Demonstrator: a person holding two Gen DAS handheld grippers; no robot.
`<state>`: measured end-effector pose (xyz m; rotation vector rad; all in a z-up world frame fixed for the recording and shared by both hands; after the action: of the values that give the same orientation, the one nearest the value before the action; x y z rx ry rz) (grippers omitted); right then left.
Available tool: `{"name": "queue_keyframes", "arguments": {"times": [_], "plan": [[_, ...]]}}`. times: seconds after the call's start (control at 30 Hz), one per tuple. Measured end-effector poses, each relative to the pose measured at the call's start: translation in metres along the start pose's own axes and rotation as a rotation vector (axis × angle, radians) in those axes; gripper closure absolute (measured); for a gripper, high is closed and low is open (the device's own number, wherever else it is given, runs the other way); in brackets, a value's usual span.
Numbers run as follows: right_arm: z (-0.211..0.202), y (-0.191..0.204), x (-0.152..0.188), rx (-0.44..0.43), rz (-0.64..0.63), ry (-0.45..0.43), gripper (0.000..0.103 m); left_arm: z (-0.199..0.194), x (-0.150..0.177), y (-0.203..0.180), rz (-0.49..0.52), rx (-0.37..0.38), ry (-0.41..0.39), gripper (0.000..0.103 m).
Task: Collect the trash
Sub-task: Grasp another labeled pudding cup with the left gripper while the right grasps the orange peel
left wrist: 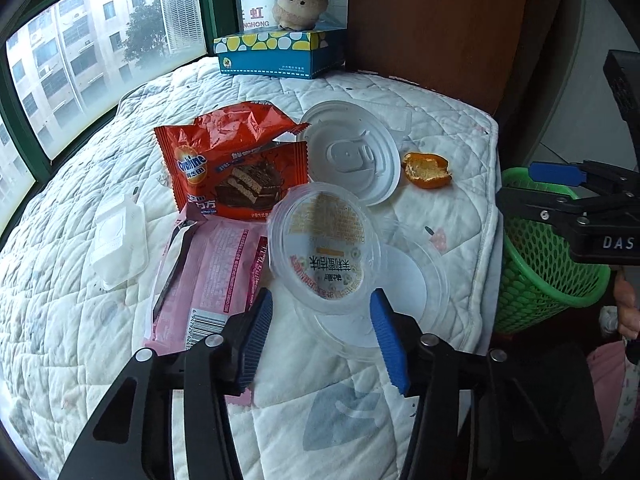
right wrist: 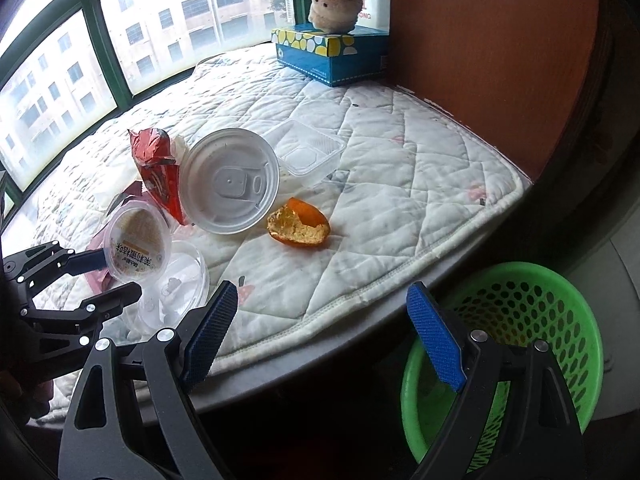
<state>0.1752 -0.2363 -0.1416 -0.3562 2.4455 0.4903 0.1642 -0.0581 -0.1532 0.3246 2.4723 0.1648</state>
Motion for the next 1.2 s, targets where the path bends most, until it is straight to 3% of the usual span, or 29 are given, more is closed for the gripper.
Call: {"name": "queue_keyframes", "arguments": {"times": [0.17, 0.3, 0.43, 0.5, 0.57, 0.77, 0.83, 0.93, 1.17, 1.2], "plan": [[0.024, 0.0, -0.011, -0.01, -0.022, 0.023, 0.017, 0.001, 0.002, 0.007, -0.035, 0.024, 0.015, 0.054], [0.044, -0.003, -0.02, -0.007, -0.028, 0.046, 0.02, 0.002, 0.003, 0.011, -0.049, 0.033, 0.017, 0.042], [0.06, -0.009, -0.028, -0.015, -0.02, 0.066, 0.026, -0.001, -0.002, 0.012, -0.054, 0.041, 0.001, 0.04], [0.065, -0.008, -0.031, -0.02, -0.026, 0.071, 0.027, -0.002, -0.005, 0.012, -0.059, 0.041, -0.009, 0.029], [0.071, -0.007, -0.032, -0.008, -0.042, 0.087, 0.028, -0.002, -0.008, 0.013, -0.064, 0.046, -0.012, 0.029], [0.076, -0.008, -0.029, -0.011, -0.041, 0.094, 0.042, 0.006, -0.019, 0.015, -0.093, 0.063, -0.004, 0.029], [0.071, -0.007, -0.028, -0.029, -0.032, 0.086, 0.054, 0.012, -0.022, 0.017, -0.112, 0.077, 0.008, 0.029], [0.064, -0.006, -0.028, -0.035, -0.02, 0.07, 0.057, 0.019, -0.024, 0.019, -0.145, 0.113, 0.03, 0.038], [0.045, -0.005, -0.024, -0.052, 0.011, 0.031, 0.062, 0.02, -0.02, 0.019, -0.17, 0.152, 0.044, 0.069], [0.043, -0.004, -0.023, -0.053, 0.017, 0.025, 0.062, 0.019, -0.019, 0.019, -0.169, 0.148, 0.042, 0.069]]}}
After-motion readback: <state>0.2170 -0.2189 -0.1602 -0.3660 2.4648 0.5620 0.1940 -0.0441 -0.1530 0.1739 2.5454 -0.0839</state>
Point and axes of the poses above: each gripper's, at about its wrist camera, not at the fingertips, and z roughly the way its jaws point, y to its left, x to its underside, the point moved 5 cm from there along z, roughly the way its jaws point, and after that the axes turned 14 degrees about -x, right-handed, at the moved point
